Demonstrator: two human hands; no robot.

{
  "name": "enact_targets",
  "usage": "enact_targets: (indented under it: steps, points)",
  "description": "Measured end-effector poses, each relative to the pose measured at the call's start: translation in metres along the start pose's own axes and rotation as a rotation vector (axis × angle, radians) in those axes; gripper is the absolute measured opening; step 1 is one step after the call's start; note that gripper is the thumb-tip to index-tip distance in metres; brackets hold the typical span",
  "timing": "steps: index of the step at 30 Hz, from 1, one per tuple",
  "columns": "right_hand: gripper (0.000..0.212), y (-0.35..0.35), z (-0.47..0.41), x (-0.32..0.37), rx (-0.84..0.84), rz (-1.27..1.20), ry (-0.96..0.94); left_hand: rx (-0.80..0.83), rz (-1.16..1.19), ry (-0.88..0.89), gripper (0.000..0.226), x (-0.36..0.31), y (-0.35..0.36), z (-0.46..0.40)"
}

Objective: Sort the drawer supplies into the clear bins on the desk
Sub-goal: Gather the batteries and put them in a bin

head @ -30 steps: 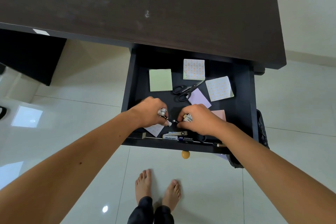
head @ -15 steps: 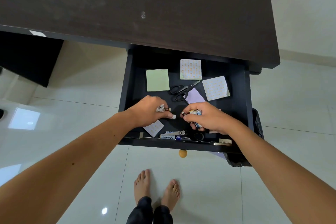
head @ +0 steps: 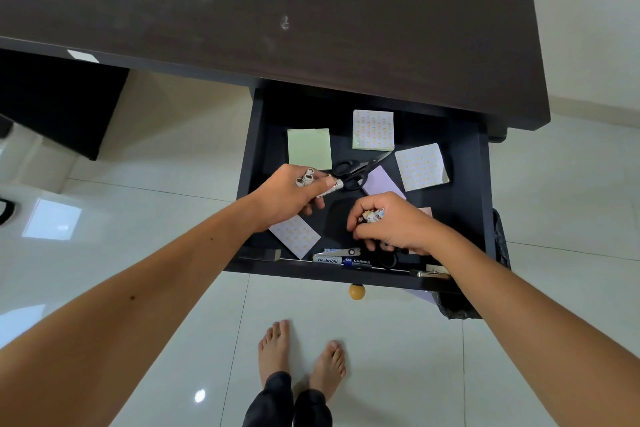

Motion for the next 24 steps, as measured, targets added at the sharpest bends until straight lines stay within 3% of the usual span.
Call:
enact_targets:
  steps: [6,12,18,24]
  points:
    - [0.013,0.008,-0.005,0.007,0.088,0.313,-0.103,0.037,0.091,-0.008,0.029,0.0,-0.001,0.0]
    - [0.024,0.013,-0.015,-0.002,0.052,0.579,-0.125,0.054,0.117,-0.019,0.025,-0.001,0.002,-0.003]
    - [0.015,0.002,-0.013,0.007,-0.112,0.58,-0.282,0.063,0.064,-0.009,0.024,-0.002,0.002,0.0]
    - [0.023,0.007,-0.008,-0.001,0.01,0.532,-0.194,0.064,0.064,-0.038,0.026,0.0,0.002,-0.002]
Point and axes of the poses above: each hand's wrist, its own z-axis away from the middle knuckle, its own y-axis out of the palm, x = y × z, the point moved 4 cm from there along -z, towards the middle knuckle, and after that the axes turned 4 degrees about -z, right-handed, at the moved point
